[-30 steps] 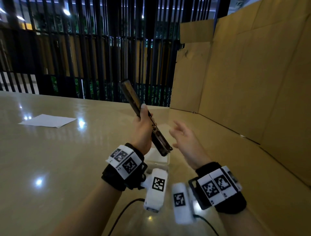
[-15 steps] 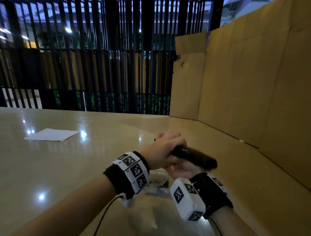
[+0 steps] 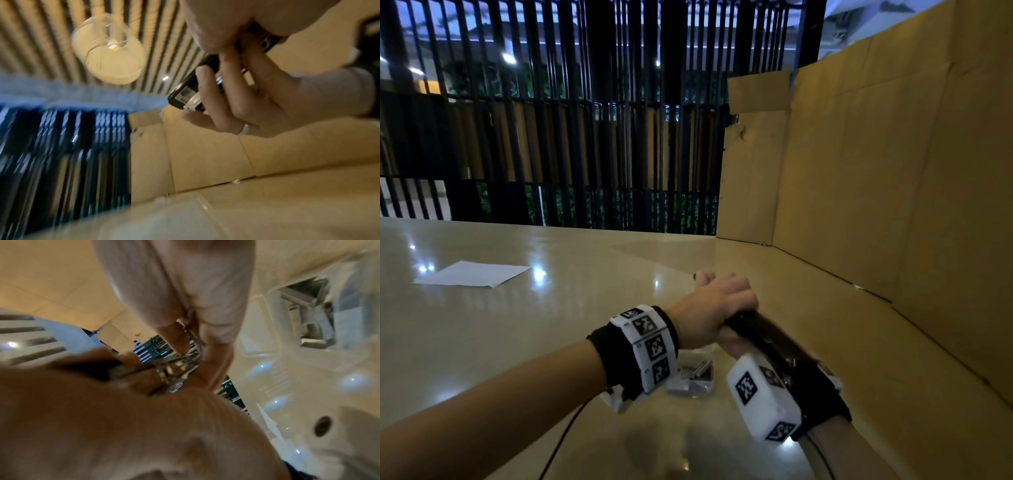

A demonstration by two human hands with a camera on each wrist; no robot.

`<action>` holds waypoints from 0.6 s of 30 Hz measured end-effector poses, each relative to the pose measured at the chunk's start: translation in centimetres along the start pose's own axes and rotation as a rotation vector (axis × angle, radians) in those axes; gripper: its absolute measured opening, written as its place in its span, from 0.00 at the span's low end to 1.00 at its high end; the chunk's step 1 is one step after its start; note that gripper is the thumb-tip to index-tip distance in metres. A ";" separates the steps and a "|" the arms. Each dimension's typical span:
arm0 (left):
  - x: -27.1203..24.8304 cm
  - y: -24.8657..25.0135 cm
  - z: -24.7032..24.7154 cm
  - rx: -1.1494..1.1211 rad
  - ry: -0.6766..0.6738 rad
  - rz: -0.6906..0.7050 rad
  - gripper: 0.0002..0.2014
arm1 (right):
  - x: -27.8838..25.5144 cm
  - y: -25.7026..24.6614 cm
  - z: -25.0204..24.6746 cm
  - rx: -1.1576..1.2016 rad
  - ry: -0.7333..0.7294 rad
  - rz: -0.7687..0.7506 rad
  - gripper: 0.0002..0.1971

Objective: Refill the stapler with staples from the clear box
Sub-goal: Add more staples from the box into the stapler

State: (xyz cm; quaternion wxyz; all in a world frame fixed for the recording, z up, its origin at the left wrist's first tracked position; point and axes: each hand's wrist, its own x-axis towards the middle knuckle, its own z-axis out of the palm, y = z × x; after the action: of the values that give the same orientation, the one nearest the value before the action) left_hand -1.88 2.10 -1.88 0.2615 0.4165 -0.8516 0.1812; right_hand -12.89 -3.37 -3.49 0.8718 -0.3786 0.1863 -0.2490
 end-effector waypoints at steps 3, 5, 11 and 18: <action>0.2 -0.5 -1.1 -0.131 0.155 -0.217 0.10 | 0.3 -0.1 -0.6 0.018 -0.011 0.081 0.11; 0.4 -1.2 -2.0 -0.302 0.253 -0.343 0.06 | 0.4 -0.4 -1.0 -0.142 0.021 0.119 0.08; 0.9 -3.0 -3.3 -0.665 0.563 -0.670 0.16 | 0.6 -1.8 -3.0 -0.258 0.128 -0.058 0.20; -0.2 -4.6 -1.4 -0.830 0.818 -0.831 0.18 | 0.3 -1.8 -3.4 -0.586 0.220 -0.122 0.09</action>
State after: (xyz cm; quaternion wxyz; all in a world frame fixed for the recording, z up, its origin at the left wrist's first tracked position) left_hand 2.29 0.27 -0.41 0.7443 0.4711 -0.4549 -0.1306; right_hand -14.92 -6.52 -4.32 0.6838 -0.5948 0.3199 -0.2762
